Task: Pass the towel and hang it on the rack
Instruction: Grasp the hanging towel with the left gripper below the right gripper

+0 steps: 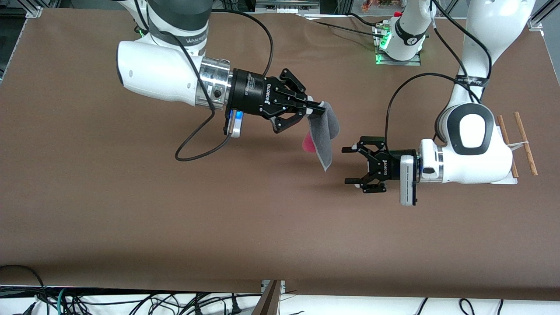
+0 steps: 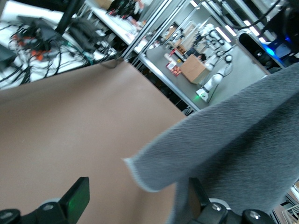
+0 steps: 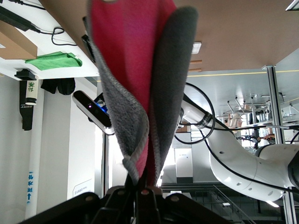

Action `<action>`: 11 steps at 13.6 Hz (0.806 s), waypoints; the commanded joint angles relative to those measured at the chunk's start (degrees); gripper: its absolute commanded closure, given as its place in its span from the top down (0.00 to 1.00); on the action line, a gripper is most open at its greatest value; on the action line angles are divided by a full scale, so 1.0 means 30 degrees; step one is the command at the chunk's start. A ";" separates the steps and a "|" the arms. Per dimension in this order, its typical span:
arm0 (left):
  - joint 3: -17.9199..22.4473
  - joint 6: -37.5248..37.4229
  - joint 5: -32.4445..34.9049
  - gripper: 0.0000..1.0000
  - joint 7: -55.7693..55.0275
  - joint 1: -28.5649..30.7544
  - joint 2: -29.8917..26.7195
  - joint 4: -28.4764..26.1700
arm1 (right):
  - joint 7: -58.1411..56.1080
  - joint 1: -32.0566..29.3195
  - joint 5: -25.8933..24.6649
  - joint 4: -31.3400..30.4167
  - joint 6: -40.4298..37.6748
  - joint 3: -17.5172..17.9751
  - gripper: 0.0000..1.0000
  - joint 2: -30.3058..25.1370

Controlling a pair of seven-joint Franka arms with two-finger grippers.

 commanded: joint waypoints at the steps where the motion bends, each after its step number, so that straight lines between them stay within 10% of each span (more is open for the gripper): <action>1: 0.0090 -0.0044 -0.1404 0.94 0.1805 -0.0774 0.0379 0.0518 | -0.0036 0.0537 -0.0197 0.0160 0.0694 -0.0021 0.00 0.0359; 6: 0.0090 0.0015 -0.2053 0.94 0.3680 -0.1448 0.0611 0.0313 | -0.0036 0.0714 -0.0434 0.0160 0.0989 -0.0050 0.00 0.0477; 8: 0.0090 0.0015 -0.2434 0.14 0.5113 -0.1509 0.0642 0.0167 | -0.0065 0.0714 -0.0434 0.0160 0.0989 -0.0050 0.00 0.0477; 11: 0.0090 -0.0014 -0.2405 0.00 0.5589 -0.1685 0.0730 -0.0038 | -0.0475 0.0743 -0.0552 0.0160 0.0989 -0.0050 0.00 0.0593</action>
